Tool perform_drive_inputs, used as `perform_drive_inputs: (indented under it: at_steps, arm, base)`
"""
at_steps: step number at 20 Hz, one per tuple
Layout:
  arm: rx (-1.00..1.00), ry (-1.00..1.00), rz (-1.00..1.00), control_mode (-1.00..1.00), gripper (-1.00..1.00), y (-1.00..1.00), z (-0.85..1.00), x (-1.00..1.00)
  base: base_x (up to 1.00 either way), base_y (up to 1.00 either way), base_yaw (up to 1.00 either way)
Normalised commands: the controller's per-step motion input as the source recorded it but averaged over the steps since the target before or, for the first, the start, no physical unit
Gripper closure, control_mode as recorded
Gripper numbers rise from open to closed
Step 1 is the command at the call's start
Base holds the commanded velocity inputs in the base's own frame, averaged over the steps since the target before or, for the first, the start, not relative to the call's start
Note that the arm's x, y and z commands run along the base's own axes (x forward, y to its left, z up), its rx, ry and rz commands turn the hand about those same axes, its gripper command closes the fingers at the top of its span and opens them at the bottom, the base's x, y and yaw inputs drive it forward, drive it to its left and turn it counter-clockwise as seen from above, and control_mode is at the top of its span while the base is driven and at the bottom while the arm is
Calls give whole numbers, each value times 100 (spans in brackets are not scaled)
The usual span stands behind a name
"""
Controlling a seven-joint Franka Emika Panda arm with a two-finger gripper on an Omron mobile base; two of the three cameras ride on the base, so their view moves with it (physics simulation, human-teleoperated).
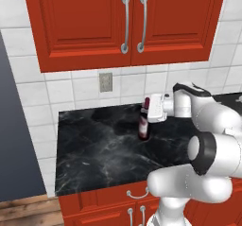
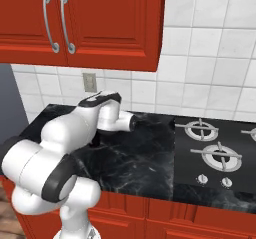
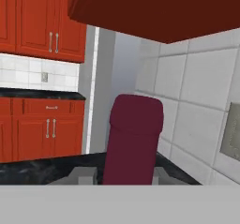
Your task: Place the drinks on the dining counter in a tight cluster.
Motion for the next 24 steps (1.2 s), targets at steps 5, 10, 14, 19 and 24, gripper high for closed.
perform_drive_inputs:
  at_steps: [5,10,14,19,24]
  arm:
    - [-8,-2,1,-100,100,8,18,-26]
    - [0,0,0,-100,100,0,0,0]
    - [0,0,0,100,100,0,0,0]
    - [0,0,0,100,100,0,0,0]
    - [0,0,0,100,100,0,0,0]
  base:
    - [0,0,0]
    - [0,0,0]
    - [-16,5,0]
    - [-63,5,0]
    - [-48,8,50]
